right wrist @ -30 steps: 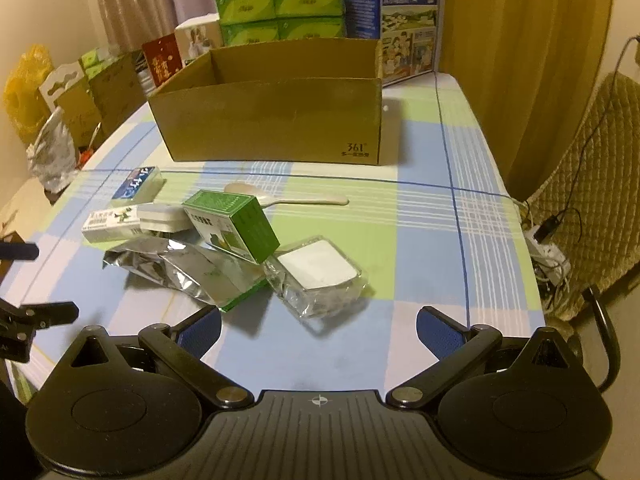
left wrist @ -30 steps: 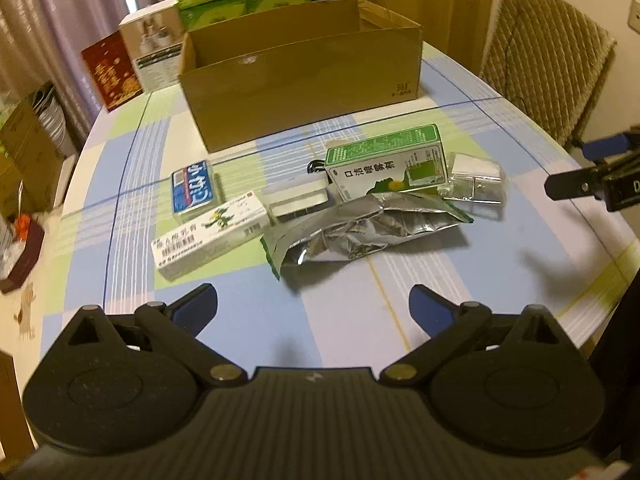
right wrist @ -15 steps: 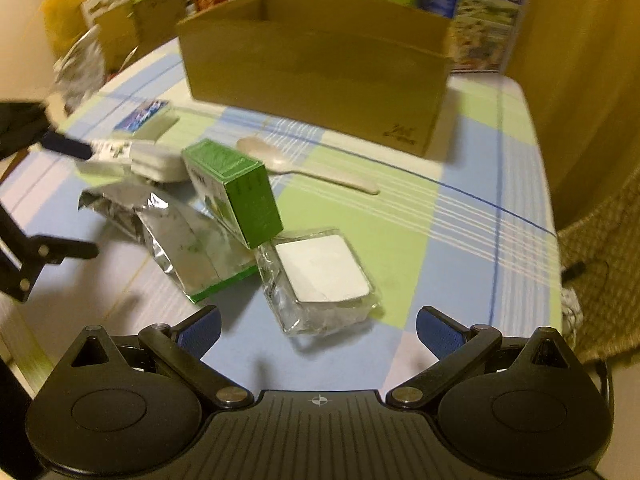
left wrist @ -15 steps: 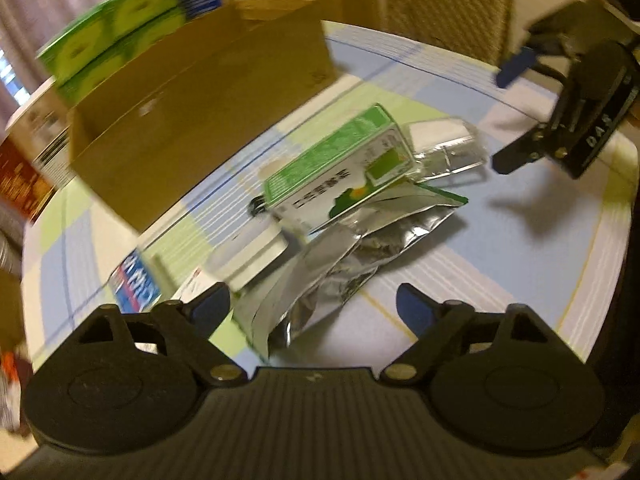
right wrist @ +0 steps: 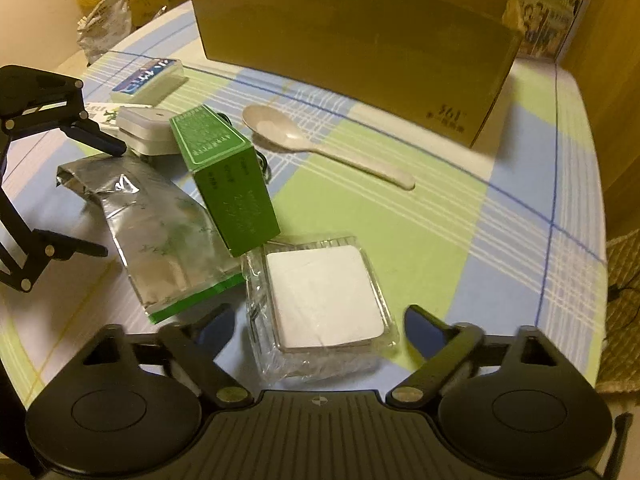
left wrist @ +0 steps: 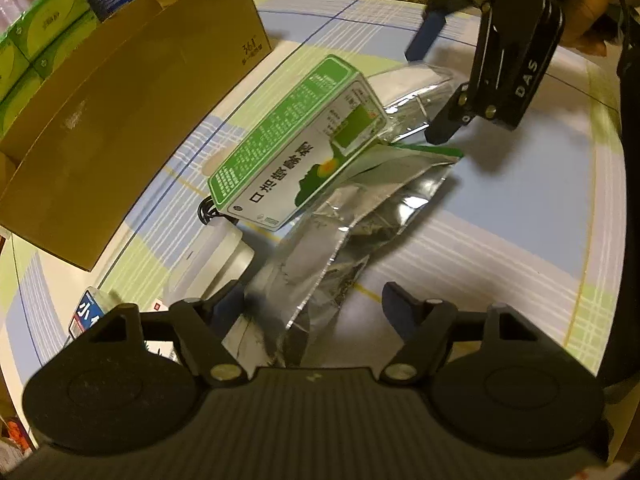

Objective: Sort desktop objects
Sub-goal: 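Grasp the silver foil bag with the left tool while the right tool grasps the clear plastic tray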

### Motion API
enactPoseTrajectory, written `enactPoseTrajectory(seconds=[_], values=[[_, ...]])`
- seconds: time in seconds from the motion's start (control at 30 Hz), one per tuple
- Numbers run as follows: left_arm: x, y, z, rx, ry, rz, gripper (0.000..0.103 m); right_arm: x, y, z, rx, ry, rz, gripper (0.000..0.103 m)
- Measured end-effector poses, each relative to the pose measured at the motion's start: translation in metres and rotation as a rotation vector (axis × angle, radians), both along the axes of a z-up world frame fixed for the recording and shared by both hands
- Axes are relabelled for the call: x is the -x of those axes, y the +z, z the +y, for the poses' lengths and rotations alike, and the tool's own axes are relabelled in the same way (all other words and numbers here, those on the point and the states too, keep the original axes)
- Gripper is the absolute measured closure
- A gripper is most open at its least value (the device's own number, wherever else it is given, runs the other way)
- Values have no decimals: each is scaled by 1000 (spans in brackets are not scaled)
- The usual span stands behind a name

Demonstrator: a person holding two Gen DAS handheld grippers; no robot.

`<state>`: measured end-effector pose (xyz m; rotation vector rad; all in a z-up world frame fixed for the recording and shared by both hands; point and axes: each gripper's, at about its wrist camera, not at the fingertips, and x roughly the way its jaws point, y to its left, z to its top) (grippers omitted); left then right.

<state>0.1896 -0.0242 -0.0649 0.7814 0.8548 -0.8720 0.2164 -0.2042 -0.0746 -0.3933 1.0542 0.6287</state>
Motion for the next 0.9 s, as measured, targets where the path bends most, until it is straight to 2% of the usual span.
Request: enactPoseTrajectory(seconds=[0.13, 0.2, 0.3, 0.47, 0.7, 0.73, 0.87, 0.9], values=[[-3, -1, 1, -12, 21, -3, 44, 0, 1, 0, 4, -28, 6, 29], [0, 1, 0, -26, 29, -7, 54, 2, 4, 0, 3, -45, 8, 32], [8, 4, 1, -41, 47, 14, 62, 10, 7, -1, 7, -78, 19, 32], [31, 12, 3, -46, 127, 95, 63, 32, 14, -8, -3, -147, 45, 33], [60, 29, 9, 30, 212, 201, 63, 63, 28, -13, -31, -198, 56, 33], [61, 34, 11, 44, 223, 203, 62, 67, 28, -14, -28, -200, 54, 33], [50, 46, 11, 75, 264, 189, 47, 71, 26, -18, -42, -241, 73, 32], [45, 46, 9, 76, 269, 189, 47, 70, 25, -18, -47, -246, 75, 32]])
